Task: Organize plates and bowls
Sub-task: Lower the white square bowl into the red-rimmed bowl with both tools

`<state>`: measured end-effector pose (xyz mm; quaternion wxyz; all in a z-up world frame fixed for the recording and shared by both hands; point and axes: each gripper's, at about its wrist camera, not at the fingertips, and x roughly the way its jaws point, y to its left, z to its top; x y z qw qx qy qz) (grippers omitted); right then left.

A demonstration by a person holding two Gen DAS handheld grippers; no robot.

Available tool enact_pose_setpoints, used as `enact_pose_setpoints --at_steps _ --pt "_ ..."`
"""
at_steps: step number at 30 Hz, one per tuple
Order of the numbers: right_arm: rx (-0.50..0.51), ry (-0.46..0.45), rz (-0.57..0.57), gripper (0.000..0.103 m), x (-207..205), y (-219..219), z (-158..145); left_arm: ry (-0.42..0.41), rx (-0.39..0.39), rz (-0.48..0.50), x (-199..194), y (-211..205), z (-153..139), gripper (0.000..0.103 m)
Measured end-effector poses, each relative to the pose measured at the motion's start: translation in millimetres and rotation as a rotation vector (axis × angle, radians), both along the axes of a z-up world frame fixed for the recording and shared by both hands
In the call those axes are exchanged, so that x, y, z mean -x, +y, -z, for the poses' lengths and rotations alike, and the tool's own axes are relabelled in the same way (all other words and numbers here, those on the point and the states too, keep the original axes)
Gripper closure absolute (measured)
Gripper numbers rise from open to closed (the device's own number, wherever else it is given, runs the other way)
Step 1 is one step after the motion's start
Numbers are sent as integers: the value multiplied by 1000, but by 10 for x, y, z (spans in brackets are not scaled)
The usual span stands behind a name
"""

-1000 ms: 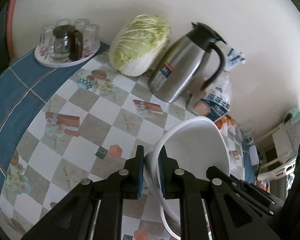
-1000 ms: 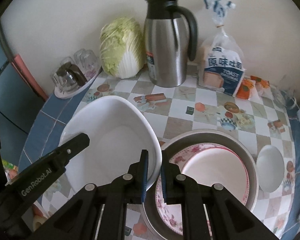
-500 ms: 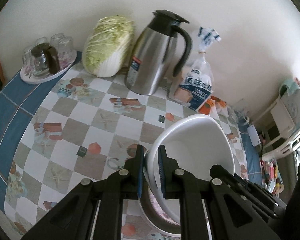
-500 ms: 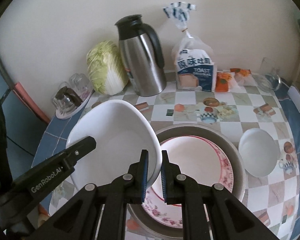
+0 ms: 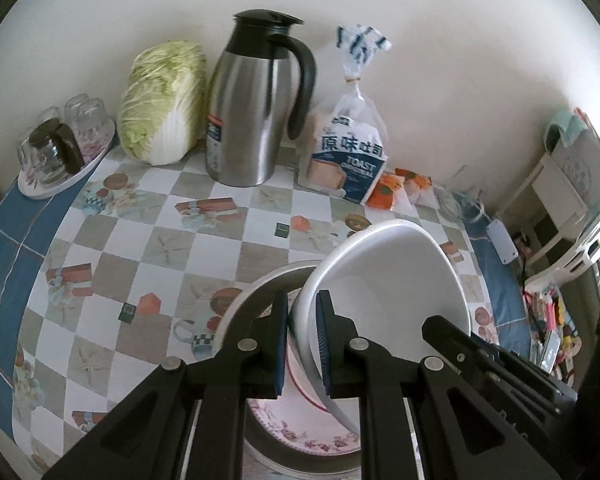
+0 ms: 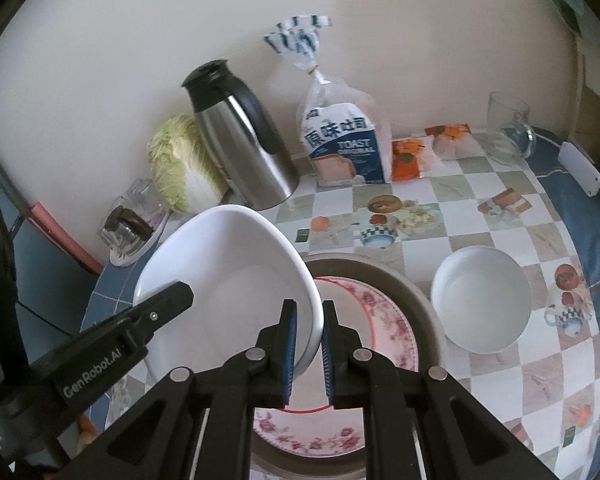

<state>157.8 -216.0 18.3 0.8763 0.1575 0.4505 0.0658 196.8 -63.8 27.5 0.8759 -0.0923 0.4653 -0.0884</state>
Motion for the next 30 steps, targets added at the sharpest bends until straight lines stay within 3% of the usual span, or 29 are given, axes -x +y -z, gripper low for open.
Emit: enact_pose_setpoints --at_steps 10,30 --pt "27 29 -10 89 -21 -79 80 51 -48 24 -21 -140 169 89" --pt "41 85 -28 89 -86 -25 251 133 -69 34 -87 -151 384 89"
